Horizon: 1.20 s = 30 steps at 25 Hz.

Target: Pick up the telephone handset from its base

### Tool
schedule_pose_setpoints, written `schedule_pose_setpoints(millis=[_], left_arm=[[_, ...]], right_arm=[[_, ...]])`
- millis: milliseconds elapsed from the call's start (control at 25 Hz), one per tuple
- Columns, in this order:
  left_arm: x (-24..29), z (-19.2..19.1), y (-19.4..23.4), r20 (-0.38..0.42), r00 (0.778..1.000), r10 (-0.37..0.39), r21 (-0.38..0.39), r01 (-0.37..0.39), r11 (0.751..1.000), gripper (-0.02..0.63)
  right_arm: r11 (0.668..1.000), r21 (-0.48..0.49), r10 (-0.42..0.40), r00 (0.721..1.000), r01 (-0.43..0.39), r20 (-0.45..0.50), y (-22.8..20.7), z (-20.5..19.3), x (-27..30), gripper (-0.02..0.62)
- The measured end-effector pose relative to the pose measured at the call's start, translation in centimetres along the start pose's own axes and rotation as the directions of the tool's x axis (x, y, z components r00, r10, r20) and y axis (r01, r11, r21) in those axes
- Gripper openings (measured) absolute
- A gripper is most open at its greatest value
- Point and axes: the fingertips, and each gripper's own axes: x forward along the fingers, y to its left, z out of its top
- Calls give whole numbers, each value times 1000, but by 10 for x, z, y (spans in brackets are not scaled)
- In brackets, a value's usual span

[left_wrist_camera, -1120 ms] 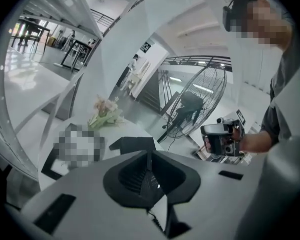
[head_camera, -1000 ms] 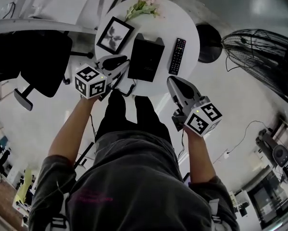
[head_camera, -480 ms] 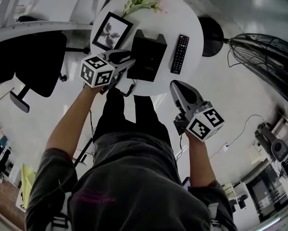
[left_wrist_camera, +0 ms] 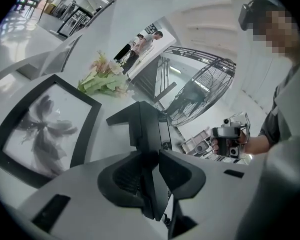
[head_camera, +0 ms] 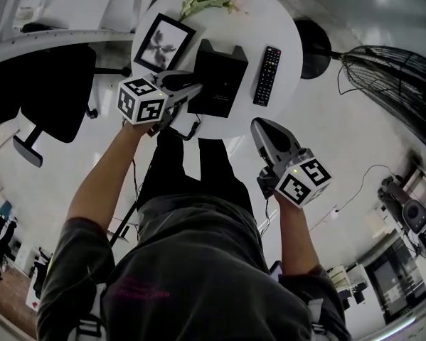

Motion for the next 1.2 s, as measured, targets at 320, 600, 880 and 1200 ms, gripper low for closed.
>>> schedule_pose_setpoints(millis=[320,600,880,1200], left_arm=[[-7,1,-5,50,998,-47,-35,49,998,86],[-22,9,-19,85,994,-75,-18,77,997,78],[-64,29,-47,164,980,-109,-2,111,994,78],[-128,64,-105,250,959,-134,66,121,990,78]], right_arm=[[1000,-8,-14,1000,13,-9,2,-8,-3,21],[999,-25,-19,1000,19,5,12,-5,-5,21],[998,-62,-24,998,27,53,26,9,-10,21],[995,-96,-13,992,25,128,51,24,-21,21]])
